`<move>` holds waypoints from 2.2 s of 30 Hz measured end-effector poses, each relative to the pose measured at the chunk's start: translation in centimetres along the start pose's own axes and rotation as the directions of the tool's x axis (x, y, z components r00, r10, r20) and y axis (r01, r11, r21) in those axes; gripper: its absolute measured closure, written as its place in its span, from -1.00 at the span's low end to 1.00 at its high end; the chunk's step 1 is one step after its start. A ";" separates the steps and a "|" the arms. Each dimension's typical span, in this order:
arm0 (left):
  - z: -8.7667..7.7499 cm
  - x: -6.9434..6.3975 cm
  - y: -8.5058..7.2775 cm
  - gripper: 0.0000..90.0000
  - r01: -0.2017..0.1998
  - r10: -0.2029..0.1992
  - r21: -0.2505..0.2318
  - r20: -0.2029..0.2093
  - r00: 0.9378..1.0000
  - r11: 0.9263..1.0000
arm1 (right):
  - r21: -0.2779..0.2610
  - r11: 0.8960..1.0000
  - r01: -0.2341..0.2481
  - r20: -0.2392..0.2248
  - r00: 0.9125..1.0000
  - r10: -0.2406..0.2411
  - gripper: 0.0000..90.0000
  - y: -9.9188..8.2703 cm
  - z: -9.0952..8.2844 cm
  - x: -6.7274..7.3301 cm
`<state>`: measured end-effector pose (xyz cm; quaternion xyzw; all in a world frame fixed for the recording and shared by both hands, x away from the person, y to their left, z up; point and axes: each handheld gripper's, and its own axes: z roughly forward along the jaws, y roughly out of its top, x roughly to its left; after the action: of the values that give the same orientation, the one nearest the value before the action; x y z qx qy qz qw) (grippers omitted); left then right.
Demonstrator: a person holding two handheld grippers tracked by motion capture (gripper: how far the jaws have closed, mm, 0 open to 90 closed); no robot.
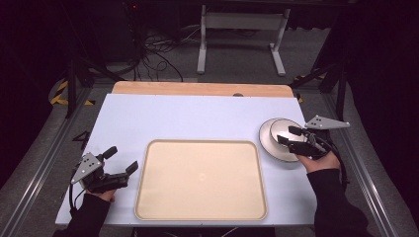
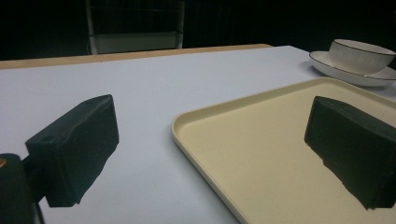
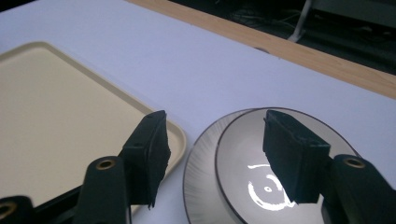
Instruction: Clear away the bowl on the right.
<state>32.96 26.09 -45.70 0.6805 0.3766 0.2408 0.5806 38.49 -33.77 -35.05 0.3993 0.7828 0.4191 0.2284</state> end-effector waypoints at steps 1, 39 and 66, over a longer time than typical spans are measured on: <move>0.0 0.0 0.0 -0.92 -0.002 0.002 0.001 -0.003 1.000 1.000 | 0.018 1.000 0.000 0.005 1.000 0.000 -0.10 0.1 0.1 -0.3; 0.3 -0.3 0.3 -0.91 -0.021 0.022 0.067 -0.015 1.000 0.998 | 0.278 0.926 -0.255 0.225 0.955 0.195 -0.15 1.3 2.2 -8.1; 0.4 -0.5 0.3 -0.92 -0.036 0.037 0.083 -0.009 0.999 0.996 | 0.451 0.819 -0.355 0.254 0.931 0.263 0.21 0.8 5.9 -9.5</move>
<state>33.03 25.49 -45.42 0.7094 0.3768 0.2391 0.5455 48.40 -38.51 -37.36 0.6021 0.7636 0.2011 0.1185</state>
